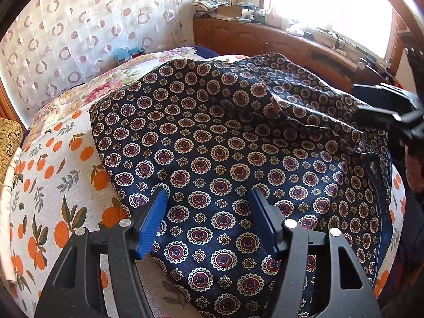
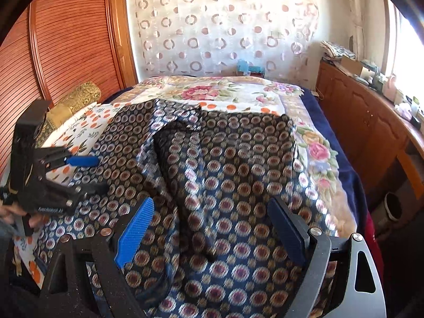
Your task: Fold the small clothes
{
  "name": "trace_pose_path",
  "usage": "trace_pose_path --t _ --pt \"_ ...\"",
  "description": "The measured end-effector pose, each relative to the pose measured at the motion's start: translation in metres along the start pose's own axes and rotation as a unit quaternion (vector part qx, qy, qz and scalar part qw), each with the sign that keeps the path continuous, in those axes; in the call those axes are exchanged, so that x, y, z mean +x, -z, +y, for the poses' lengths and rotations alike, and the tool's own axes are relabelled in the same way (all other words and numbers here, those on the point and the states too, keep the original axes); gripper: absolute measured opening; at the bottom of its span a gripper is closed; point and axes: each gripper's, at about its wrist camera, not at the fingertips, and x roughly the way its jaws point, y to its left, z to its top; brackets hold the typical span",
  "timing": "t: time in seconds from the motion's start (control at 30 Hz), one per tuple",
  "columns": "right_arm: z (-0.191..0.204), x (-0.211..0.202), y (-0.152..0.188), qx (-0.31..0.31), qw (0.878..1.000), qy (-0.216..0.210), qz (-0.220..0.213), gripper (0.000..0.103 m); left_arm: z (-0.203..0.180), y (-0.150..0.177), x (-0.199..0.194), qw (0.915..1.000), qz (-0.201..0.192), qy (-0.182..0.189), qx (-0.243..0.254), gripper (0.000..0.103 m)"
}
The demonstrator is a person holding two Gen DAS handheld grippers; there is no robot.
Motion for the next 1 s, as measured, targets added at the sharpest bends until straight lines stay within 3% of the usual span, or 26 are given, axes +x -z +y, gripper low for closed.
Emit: trace_pose_path --t 0.4,0.53,0.6,0.8,1.0 --pt "-0.014 0.057 -0.035 -0.004 0.999 -0.026 0.041 0.089 0.001 0.001 -0.001 1.0 0.001 -0.001 0.007 0.068" --pt "-0.011 0.078 -0.047 -0.006 0.997 -0.055 0.063 0.089 0.011 -0.004 -0.005 0.9996 0.003 0.029 0.004 0.068" --pt "-0.01 0.084 -0.047 -0.006 0.995 -0.064 0.075 0.089 0.022 -0.015 -0.012 0.9988 -0.012 0.047 -0.002 0.068" --pt "-0.023 0.072 -0.026 0.021 0.993 -0.073 0.093 0.089 0.054 -0.077 -0.017 0.9975 -0.044 0.055 -0.001 0.068" --pt "-0.024 0.053 -0.006 0.047 0.99 -0.08 0.107 0.089 0.062 -0.138 0.026 0.9961 -0.02 0.084 0.016 0.068"
